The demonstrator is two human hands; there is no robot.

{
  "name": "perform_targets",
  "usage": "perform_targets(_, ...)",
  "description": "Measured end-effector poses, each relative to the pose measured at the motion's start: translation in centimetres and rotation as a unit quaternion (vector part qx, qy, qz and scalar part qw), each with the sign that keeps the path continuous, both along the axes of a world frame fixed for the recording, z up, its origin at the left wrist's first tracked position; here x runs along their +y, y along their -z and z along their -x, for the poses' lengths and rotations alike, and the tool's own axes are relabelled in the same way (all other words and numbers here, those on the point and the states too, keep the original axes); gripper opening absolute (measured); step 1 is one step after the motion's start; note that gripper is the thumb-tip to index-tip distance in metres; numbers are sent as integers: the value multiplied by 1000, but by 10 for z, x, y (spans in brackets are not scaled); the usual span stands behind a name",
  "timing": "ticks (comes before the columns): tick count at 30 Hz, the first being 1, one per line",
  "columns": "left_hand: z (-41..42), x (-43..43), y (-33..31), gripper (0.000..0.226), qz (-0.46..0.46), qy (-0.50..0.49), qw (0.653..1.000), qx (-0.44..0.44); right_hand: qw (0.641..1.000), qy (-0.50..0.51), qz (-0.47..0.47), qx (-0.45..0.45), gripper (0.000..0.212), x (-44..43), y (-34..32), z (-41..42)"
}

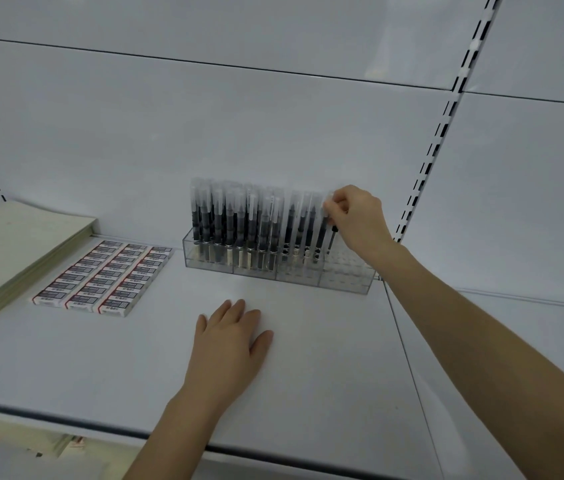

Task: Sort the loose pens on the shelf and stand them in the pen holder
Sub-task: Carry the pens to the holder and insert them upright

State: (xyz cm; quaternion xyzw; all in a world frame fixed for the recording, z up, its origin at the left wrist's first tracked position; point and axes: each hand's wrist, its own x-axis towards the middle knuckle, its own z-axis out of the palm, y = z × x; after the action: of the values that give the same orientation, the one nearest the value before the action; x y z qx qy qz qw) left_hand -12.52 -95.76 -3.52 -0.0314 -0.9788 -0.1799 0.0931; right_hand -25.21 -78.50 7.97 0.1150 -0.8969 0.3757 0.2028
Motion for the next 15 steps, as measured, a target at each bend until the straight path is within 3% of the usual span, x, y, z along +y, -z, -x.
perform_targets(5,2,0,0,43,28,-6,1000,-8,1000,2,-6,1,15,-3,11,0)
perform_targets(10,0,-1,-2,43,36,10,999,5,1000,3,3,7,19,-1,15,1)
perform_targets(15,-5,3,-7,43,-14,-4,1000,-3,1000,-1,8,-26,25,13,27,-19)
